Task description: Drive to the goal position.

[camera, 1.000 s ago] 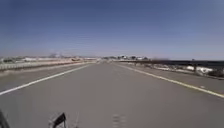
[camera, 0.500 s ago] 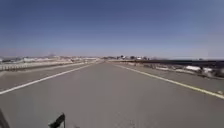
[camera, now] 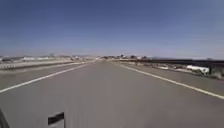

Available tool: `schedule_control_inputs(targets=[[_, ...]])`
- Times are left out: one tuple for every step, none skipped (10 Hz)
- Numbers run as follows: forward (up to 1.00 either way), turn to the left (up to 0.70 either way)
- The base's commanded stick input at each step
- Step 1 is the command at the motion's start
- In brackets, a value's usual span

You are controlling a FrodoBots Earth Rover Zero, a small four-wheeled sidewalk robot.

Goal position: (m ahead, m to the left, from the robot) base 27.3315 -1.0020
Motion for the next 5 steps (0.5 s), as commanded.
schedule_control_inputs(targets=[[1.00,0.00],[1.00,0.00],[1.00,0.00],[1.00,0.00],[1.00,0.00]])
